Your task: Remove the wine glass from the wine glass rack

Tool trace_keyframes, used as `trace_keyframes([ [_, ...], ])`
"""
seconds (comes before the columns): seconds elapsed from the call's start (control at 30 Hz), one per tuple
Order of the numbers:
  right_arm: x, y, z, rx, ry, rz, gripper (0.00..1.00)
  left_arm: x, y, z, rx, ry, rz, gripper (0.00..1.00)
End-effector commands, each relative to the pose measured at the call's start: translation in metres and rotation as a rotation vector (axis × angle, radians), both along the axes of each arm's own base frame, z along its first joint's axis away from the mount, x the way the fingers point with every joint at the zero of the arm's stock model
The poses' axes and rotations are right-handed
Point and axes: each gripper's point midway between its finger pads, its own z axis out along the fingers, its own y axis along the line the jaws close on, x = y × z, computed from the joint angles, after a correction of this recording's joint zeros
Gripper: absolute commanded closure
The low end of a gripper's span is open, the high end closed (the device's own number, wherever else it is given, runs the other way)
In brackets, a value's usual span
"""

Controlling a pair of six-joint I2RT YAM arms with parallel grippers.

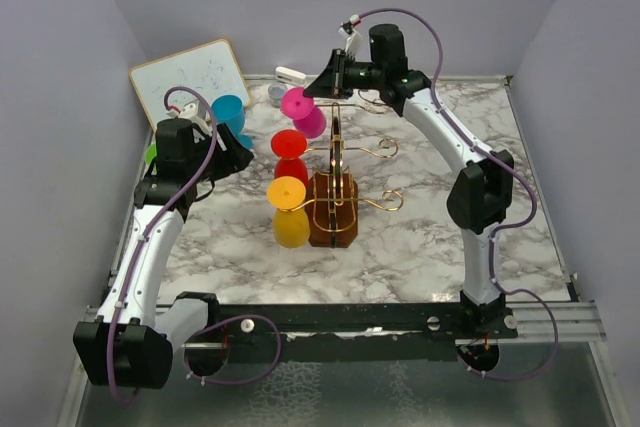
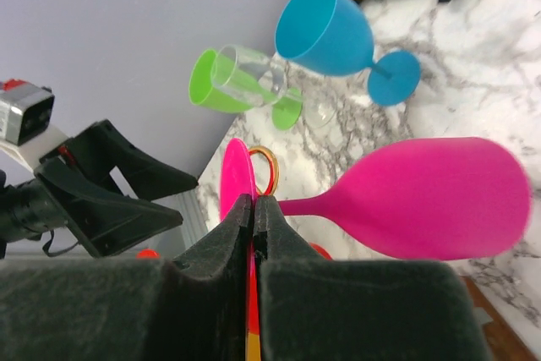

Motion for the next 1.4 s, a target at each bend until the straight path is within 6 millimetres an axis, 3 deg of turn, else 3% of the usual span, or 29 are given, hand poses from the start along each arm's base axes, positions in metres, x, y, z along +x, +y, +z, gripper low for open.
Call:
trace_keyframes([
  [0.0,0.017,-0.02,0.055,0.042,-0.162,-0.106,0.99,0.0,-0.003,0.009,-0.007,-0.03,-0.015,0.36],
  [0.3,0.023,-0.025,0.088,0.068,-0.273,-0.13,0.99,-0.002,-0.002,0.011,0.001,-0.036,-0.011,0.36],
  [0.43,0.03,-0.036,0.101,0.017,-0.429,-0.176,0.99,0.0,0.0,0.021,0.007,-0.064,-0.005,0.36],
  [0.53,0.023,-0.046,0.121,-0.001,-0.608,-0.186,0.99,0.003,0.001,0.037,0.009,-0.1,0.001,0.36],
  [0.63,0.003,-0.06,0.146,-0.004,-0.824,-0.198,0.99,0.006,0.0,0.063,-0.002,-0.153,0.003,0.36],
  [0.73,-0.031,-0.07,0.171,-0.023,-1.09,-0.165,0.99,0.006,-0.006,0.098,-0.038,-0.228,-0.015,0.35],
  [0.87,-0.108,-0.053,0.19,-0.124,-1.565,-0.055,0.99,0.002,-0.02,0.15,-0.122,-0.332,-0.071,0.35],
  [0.97,-0.15,-0.031,0.178,-0.244,-1.803,-0.006,0.99,-0.005,-0.035,0.186,-0.208,-0.398,-0.143,0.34],
  [1.17,-0.174,-0.022,0.161,-0.416,-1.947,-0.039,0.99,-0.036,-0.056,0.244,-0.362,-0.457,-0.266,0.33],
  [1.27,-0.178,-0.024,0.159,-0.487,-2.003,-0.072,0.99,-0.052,-0.059,0.258,-0.388,-0.456,-0.273,0.33],
  [1.37,-0.181,-0.024,0.15,-0.559,-2.056,-0.071,0.99,-0.058,-0.059,0.255,-0.405,-0.433,-0.261,0.33],
])
